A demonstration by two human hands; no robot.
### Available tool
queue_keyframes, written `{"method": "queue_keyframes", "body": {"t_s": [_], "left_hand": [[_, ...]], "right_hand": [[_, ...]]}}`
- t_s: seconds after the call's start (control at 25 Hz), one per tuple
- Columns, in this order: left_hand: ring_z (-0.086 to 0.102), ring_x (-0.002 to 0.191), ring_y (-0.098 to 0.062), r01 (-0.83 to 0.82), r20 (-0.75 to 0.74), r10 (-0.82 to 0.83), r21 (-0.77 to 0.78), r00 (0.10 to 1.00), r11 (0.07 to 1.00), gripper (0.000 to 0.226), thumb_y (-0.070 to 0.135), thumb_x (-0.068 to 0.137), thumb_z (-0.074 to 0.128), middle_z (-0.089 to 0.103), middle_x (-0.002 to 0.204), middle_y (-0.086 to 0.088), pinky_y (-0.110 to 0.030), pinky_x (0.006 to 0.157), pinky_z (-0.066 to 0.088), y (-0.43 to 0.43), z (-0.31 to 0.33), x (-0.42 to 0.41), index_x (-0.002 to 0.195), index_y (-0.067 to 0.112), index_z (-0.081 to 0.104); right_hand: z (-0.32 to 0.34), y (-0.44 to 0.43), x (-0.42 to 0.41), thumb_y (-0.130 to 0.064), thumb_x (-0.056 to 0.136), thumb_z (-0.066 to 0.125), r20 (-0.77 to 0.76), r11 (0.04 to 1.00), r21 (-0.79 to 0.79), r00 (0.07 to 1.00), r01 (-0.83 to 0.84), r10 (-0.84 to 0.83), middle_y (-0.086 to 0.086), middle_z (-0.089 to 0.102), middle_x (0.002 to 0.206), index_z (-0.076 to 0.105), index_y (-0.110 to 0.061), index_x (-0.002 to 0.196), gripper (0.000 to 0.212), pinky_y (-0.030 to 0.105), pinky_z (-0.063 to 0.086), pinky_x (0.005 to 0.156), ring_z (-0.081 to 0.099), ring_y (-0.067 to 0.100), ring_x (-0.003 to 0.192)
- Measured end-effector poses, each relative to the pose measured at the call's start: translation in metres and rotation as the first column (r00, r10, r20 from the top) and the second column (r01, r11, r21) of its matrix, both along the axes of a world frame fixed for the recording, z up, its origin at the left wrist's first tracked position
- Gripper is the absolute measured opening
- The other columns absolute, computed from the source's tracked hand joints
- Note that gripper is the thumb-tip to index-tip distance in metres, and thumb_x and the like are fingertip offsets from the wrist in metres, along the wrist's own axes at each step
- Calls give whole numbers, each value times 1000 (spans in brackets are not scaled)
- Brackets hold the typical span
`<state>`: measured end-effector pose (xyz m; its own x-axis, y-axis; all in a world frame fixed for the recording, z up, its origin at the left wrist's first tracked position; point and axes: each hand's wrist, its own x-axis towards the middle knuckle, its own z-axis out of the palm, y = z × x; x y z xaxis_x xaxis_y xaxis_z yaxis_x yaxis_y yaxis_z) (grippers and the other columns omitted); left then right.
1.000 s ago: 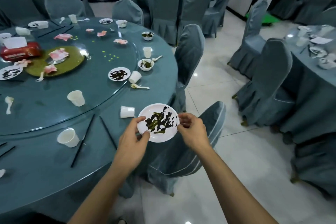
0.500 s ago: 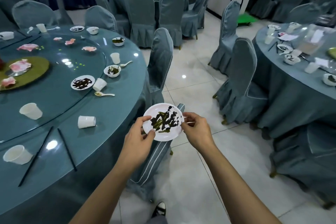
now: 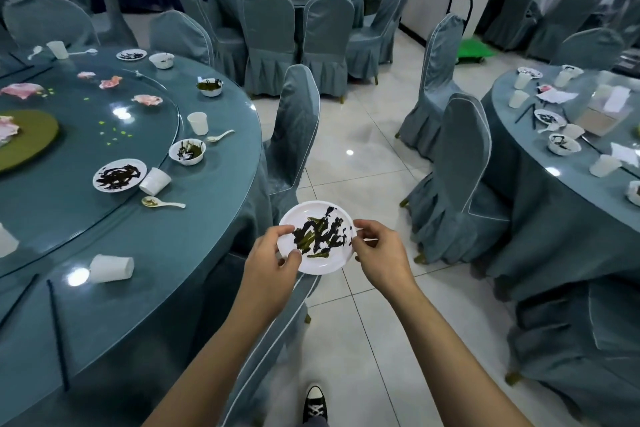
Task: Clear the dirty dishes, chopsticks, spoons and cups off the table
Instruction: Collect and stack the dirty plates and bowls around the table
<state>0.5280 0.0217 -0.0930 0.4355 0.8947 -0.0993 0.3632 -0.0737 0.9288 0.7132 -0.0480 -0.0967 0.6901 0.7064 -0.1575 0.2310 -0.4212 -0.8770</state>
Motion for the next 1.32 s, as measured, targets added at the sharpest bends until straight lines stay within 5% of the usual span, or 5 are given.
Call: {"method": "queue_keyframes", "body": {"t_s": [0.48,0.72,0.88,1.32], "left_hand": [[63,111,-17,-118,-26,117,-58,993,991,32,19,99,58,58,129,3,-38,96,57,85,0,93,120,43,56],[70,93,-17,-210,-34,209,-50,977,976,33,17,98,57,64,114,0,-43,89,59,115,-6,131,122,39,57],[66,106,-14,-277,-77,276,-5,958,961,33,19,97,58,63,125,6,-42,94,56,143,-10,168,124,38,56],[65,101,-15,-587,-49,586,-10,809,810,33,16,96,58,66,117,11,-35,90,54,204,-5,277,119,39,58]], "right_hand": [[-5,110,97,-14,93,60,-35,993,-27,993,-111,110,-8,69,97,66,-20,128,36,38,59,85,67,9,84],[-9,162,136,-14,92,60,-67,983,-21,981,-184,182,-7,69,99,67,-21,126,35,36,58,84,68,16,87],[-12,202,171,-11,93,60,-91,971,-1,967,-240,239,-6,68,96,68,-18,125,34,39,60,83,67,18,90],[-3,323,274,-11,97,60,-99,832,12,828,-554,552,-14,65,97,68,-18,125,30,39,59,90,63,7,91]]}}
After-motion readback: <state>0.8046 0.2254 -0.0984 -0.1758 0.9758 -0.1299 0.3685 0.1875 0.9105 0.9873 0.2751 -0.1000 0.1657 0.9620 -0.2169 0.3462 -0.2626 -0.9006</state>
